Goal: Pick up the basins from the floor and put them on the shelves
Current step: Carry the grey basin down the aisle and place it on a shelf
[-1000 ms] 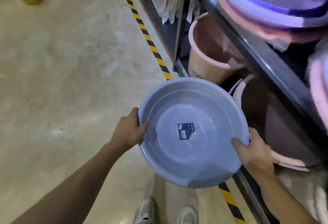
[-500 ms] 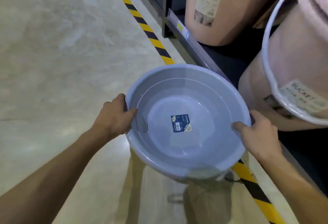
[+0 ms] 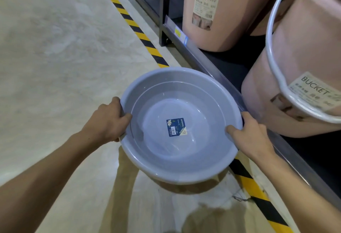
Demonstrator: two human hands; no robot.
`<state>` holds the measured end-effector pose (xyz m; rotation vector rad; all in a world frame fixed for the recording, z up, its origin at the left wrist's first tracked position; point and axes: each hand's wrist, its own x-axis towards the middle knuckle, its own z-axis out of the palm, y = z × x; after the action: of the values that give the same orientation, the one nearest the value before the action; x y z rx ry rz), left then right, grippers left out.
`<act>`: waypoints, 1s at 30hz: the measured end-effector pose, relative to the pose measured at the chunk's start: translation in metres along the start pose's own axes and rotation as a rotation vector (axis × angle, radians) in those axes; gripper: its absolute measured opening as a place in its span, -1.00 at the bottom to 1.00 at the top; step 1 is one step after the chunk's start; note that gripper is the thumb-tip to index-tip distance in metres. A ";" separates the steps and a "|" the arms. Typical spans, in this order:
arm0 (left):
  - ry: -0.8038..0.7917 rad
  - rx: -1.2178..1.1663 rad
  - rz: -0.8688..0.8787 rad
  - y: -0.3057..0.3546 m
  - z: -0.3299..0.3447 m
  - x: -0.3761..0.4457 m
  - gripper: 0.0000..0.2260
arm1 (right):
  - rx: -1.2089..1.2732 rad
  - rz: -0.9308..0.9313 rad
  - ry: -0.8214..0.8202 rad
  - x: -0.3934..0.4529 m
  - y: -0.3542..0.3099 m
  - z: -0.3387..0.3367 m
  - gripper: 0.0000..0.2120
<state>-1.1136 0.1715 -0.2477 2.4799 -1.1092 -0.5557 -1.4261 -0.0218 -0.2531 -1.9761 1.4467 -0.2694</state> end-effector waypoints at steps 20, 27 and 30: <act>-0.283 -0.701 -0.320 -0.024 0.023 -0.027 -0.40 | 0.410 0.209 -0.211 -0.006 0.014 0.020 -0.59; -0.342 -0.939 -0.348 -0.023 0.046 -0.052 -0.47 | 0.687 0.221 -0.331 -0.034 0.025 0.036 -0.58; -0.271 -0.997 -0.352 -0.022 0.057 -0.059 -0.52 | 0.734 0.211 -0.321 -0.044 0.029 0.046 -0.60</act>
<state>-1.1639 0.2207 -0.2948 1.7121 -0.2892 -1.2118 -1.4403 0.0311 -0.2959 -1.2018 1.1171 -0.3146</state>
